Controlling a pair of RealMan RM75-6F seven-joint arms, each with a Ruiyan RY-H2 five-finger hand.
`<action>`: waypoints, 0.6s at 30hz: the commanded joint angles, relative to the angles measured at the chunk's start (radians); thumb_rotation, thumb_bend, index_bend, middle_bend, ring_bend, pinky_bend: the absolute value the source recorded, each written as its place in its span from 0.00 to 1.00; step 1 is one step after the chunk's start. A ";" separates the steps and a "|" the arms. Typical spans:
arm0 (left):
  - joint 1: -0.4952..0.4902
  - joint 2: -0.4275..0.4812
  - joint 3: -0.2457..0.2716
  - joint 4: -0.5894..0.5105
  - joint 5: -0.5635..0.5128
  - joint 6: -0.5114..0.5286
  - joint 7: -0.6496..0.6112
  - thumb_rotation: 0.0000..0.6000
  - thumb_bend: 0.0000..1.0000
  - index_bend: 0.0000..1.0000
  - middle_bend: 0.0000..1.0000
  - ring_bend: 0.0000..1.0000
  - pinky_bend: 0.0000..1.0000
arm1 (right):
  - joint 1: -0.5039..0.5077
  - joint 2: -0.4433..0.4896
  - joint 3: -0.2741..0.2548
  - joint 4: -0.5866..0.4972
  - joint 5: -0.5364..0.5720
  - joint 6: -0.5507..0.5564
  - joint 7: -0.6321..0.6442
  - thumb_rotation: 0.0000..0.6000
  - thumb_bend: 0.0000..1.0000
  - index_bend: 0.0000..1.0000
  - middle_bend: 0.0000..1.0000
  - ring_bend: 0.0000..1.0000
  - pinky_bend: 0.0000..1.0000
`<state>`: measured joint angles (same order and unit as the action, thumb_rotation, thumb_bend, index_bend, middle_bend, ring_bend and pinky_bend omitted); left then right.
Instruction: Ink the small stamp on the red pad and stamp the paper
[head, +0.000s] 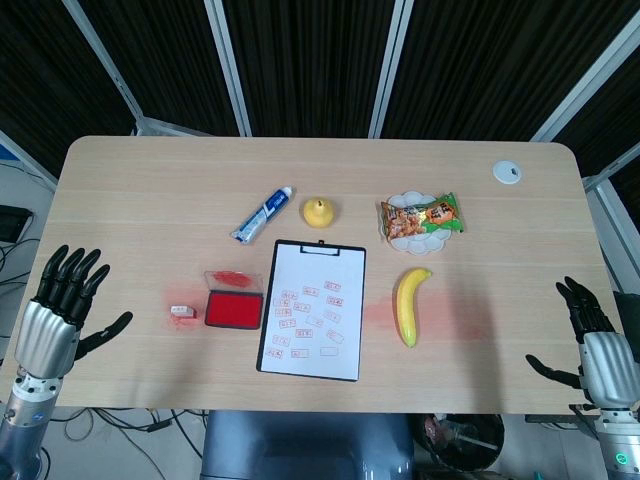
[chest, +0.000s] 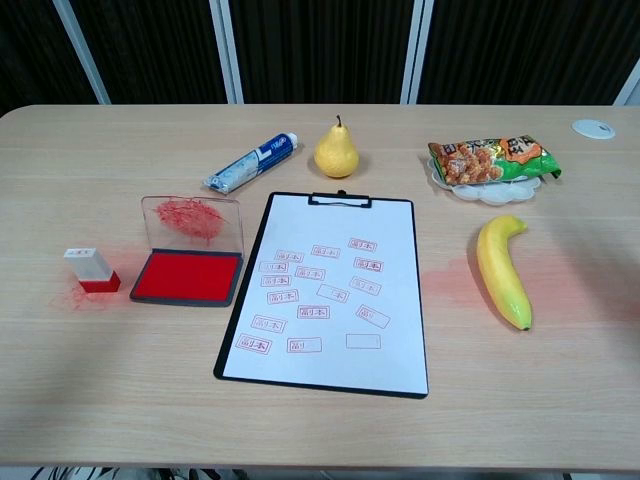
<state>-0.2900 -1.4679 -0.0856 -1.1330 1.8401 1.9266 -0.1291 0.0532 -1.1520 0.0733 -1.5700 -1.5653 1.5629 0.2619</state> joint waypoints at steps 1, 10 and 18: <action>0.000 0.000 0.001 0.000 0.000 0.000 -0.001 1.00 0.11 0.00 0.00 0.00 0.00 | 0.000 0.001 -0.001 -0.001 0.000 0.000 0.002 1.00 0.12 0.00 0.00 0.00 0.22; 0.001 0.004 0.002 -0.001 -0.001 0.006 -0.003 1.00 0.11 0.00 0.00 0.00 0.00 | 0.000 0.004 -0.004 -0.008 -0.001 -0.002 0.002 1.00 0.12 0.00 0.00 0.00 0.22; -0.002 0.005 0.003 -0.001 -0.006 -0.002 -0.005 1.00 0.11 0.00 0.00 0.00 0.00 | 0.000 0.003 -0.003 -0.007 0.004 -0.005 0.002 1.00 0.12 0.00 0.00 0.00 0.22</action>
<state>-0.2920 -1.4630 -0.0832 -1.1340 1.8343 1.9245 -0.1340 0.0535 -1.1487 0.0702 -1.5767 -1.5614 1.5580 0.2640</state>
